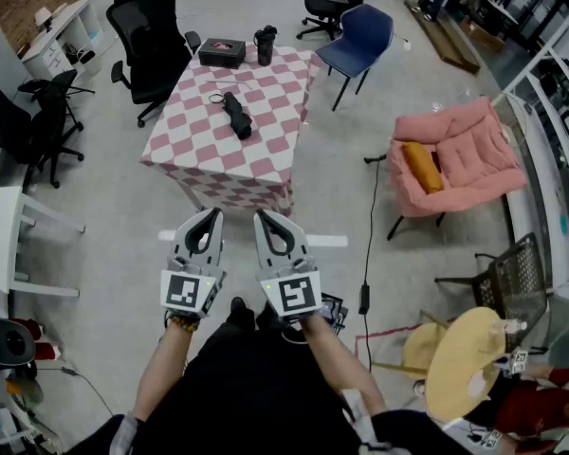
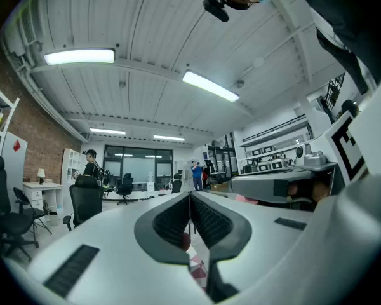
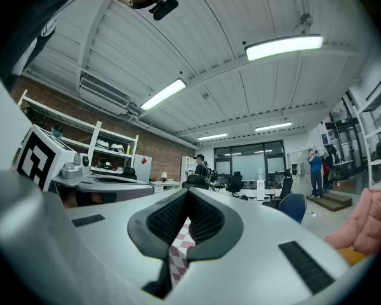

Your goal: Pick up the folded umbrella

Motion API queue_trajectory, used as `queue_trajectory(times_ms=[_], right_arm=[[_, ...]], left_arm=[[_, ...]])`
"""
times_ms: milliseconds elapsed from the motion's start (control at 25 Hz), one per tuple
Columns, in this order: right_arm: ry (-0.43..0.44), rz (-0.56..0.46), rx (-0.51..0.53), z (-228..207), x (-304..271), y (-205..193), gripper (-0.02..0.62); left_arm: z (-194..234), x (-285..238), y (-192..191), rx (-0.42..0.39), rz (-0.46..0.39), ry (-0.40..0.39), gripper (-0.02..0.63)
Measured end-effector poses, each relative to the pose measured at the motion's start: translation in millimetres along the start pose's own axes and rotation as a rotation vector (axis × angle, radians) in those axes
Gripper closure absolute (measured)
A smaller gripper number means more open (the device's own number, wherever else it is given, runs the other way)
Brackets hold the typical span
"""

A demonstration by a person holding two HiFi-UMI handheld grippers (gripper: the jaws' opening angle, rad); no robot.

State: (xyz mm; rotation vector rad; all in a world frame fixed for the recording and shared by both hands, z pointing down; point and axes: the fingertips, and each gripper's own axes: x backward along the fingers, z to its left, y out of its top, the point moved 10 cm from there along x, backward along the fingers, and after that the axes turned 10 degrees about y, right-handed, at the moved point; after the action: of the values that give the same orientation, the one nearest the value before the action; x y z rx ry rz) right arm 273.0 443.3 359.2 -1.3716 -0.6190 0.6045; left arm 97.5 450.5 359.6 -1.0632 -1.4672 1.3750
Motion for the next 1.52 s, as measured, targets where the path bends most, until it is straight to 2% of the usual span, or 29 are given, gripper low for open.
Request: queue_trajectory(times_ms=[120,280,400,680,840,1000,1200,1520], right_arm=[[-0.016,0.014,-0.009,1,-1,-2,0.581],[0.031,0.0,-0.051,-6,-12,-2,0.578],[0.043,0.001,-0.024,-9,-25,1,0.578],[0.024,0.037,0.007,7,-59,1,0.578],[-0.021,0.053,0.031,20,-83,-1,0.578],[-0.048,0.058,-0.012,33,-112,6,0.578],[-0.045,0.071,0.033,45,-136,-10,0.578],[-0.03,0.077,0.015,25,-166,-15,0.577]], left_arm=[[3,0,-2,0.009,-0.02,-0.011,0.592],[13,-7,-1,0.008,-0.027,-0.002,0.592],[23,-12,1,0.003,-0.009,0.015,0.592],[47,-14,-6,0.016,-0.037,-0.003,0.592],[70,-16,-8,0.013,-0.033,-0.011,0.592],[93,-20,-11,0.012,-0.034,-0.022,0.592],[115,-24,-16,0.014,-0.033,-0.029,0.592],[127,-57,-26,0.026,-0.026,-0.02,0.592]])
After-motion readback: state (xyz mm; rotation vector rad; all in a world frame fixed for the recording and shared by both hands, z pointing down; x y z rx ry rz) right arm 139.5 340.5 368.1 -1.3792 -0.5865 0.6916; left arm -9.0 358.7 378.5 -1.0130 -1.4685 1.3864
